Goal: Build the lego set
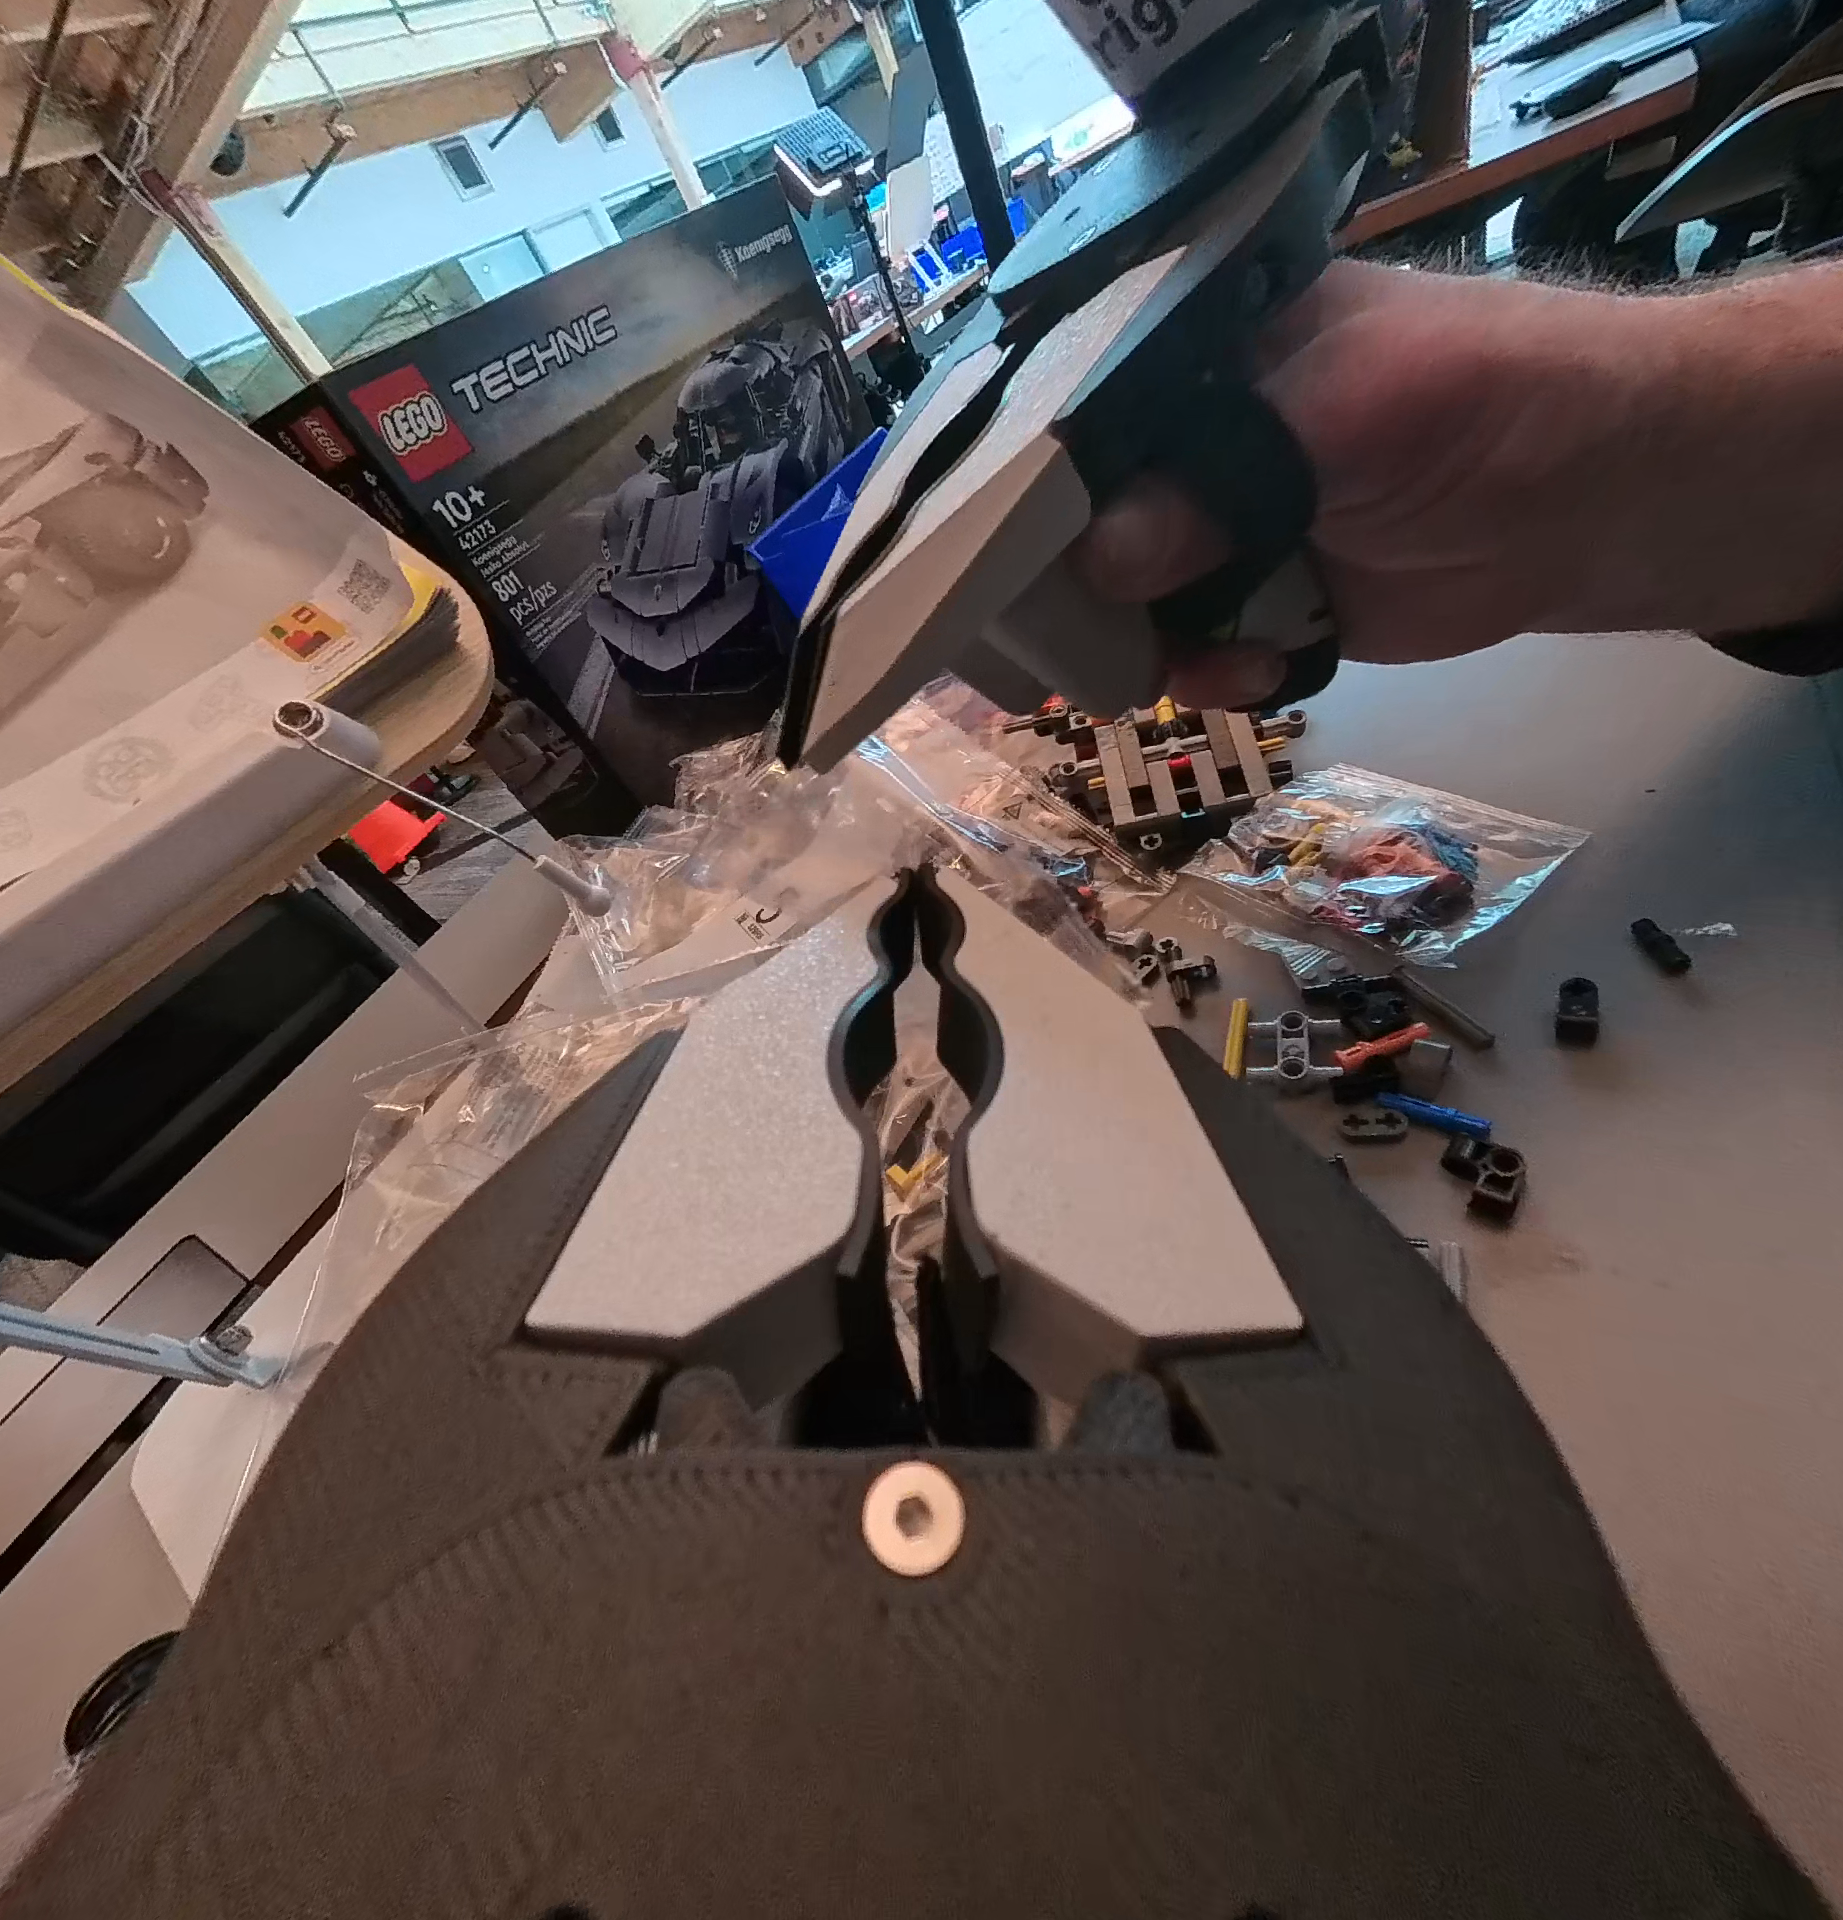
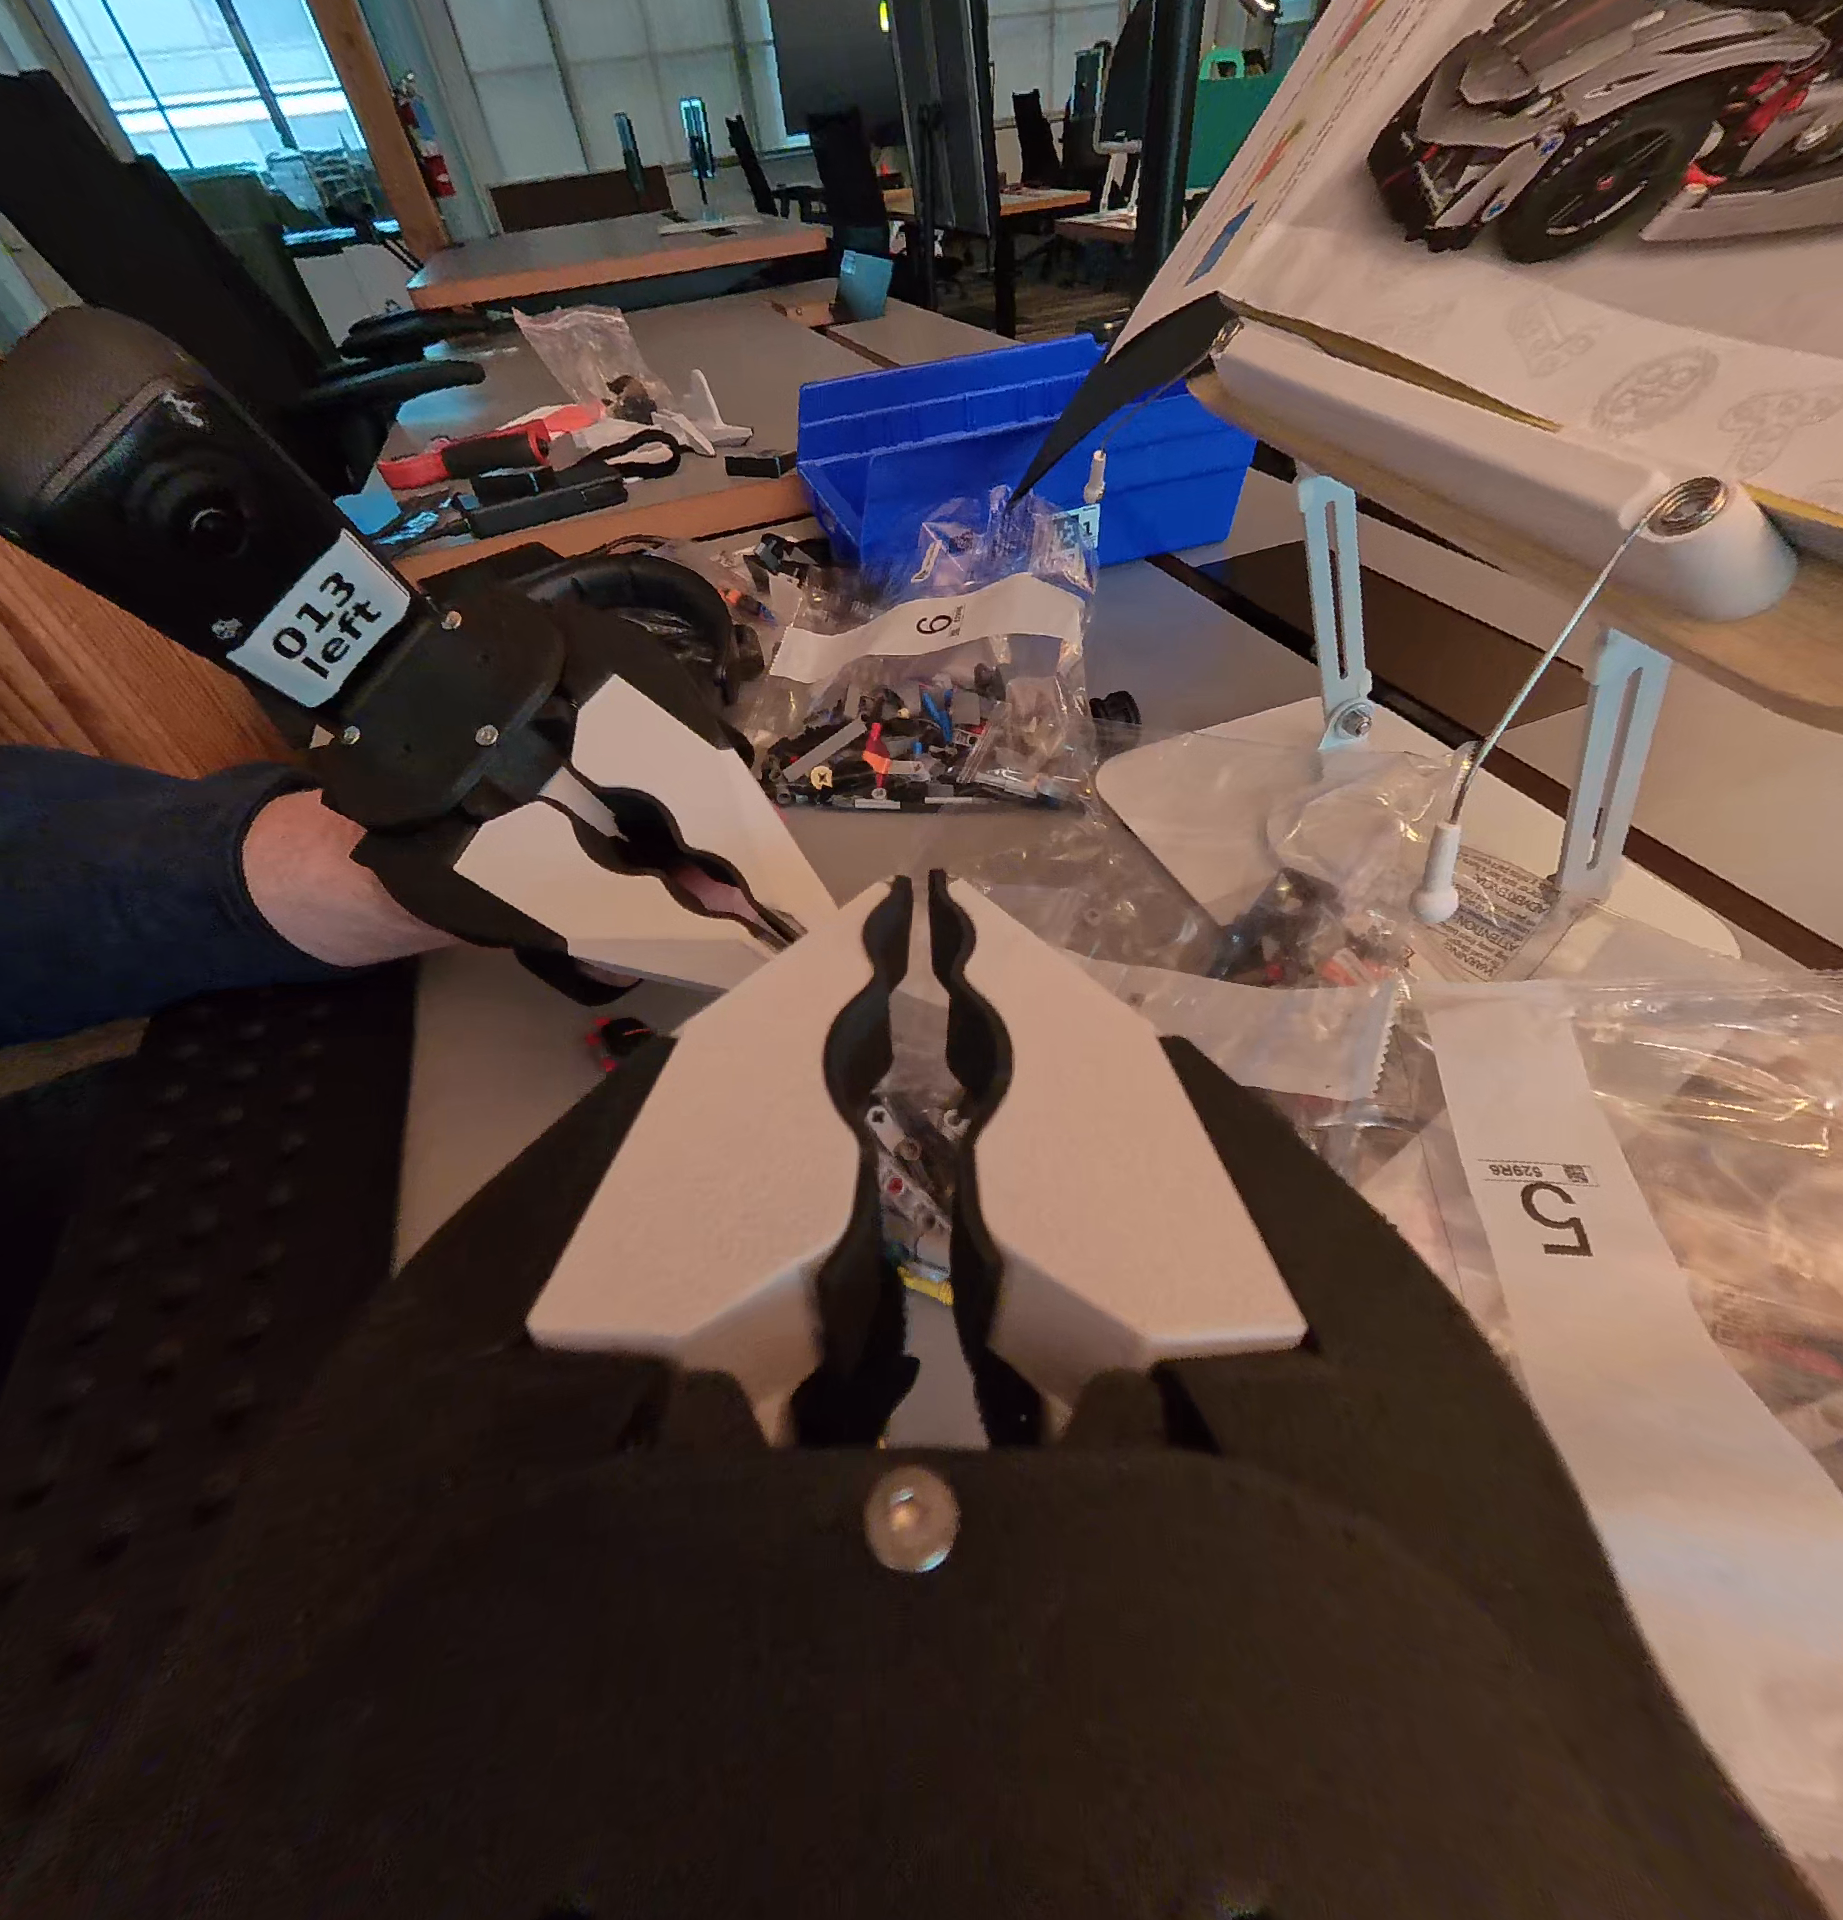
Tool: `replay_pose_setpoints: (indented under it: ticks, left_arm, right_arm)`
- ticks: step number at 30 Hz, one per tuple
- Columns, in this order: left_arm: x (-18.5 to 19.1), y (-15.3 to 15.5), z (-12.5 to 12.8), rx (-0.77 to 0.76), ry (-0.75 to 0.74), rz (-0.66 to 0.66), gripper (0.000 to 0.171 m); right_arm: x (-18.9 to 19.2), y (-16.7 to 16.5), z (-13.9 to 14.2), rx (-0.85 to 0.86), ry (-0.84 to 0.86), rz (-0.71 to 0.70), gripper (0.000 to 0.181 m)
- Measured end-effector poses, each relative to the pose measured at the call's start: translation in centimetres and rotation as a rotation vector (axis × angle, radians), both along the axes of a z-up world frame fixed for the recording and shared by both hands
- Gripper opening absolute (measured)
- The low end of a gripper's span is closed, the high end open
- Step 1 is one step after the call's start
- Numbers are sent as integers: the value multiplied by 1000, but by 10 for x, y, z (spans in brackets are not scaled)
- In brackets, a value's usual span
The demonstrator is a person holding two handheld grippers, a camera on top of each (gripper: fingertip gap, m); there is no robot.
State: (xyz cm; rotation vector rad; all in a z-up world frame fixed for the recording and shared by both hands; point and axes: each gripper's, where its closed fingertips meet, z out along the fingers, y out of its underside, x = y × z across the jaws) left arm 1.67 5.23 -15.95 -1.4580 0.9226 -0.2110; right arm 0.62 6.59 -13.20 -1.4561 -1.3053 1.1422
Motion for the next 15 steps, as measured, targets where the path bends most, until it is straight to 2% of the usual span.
replay_pose_setpoints:
  ticks: [9, 15]
  left_arm:
    - [-2, 0, 2, -3, -17, 1, 0]
    - [-9, 2, 12, -53, -154, -12, 0]
  right_arm:
    - [2, 4, -1, 24, -20, -22, 0]
    - [3, 5, -4, 53, -48, -32, 0]
